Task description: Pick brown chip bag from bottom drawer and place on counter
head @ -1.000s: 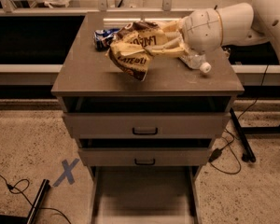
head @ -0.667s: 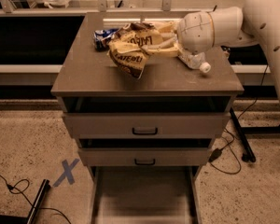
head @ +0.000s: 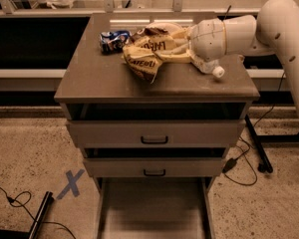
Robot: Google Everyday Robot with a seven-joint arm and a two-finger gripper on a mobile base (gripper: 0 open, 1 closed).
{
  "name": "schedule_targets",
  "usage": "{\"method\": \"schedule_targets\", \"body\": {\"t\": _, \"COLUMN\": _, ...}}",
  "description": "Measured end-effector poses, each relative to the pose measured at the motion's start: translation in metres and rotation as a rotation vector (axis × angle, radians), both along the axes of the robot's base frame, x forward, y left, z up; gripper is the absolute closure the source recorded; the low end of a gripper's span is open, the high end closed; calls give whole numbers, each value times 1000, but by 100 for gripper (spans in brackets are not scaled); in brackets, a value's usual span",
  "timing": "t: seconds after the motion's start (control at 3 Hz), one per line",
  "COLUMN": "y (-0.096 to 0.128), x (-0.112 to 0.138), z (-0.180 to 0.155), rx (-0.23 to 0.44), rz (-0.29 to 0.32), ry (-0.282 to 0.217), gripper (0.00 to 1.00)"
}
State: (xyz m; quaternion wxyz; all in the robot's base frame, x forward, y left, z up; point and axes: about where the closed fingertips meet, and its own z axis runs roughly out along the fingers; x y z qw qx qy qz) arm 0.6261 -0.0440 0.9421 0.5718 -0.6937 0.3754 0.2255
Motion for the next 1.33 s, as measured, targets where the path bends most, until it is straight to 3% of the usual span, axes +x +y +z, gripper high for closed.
{"method": "schedule_targets", "body": {"t": 0.67, "y": 6, "x": 0, "z": 0, "rx": 1, "rz": 8, "ry": 1, "gripper": 11}}
{"method": "schedule_targets", "body": {"t": 1.0, "y": 8, "x": -3, "z": -3, "rx": -9, "rz": 9, "ry": 8, "gripper": 0}}
{"method": "schedule_targets", "body": {"t": 1.33, "y": -1, "x": -25, "z": -15, "rx": -81, "rz": -18, "ry": 51, "gripper": 0}}
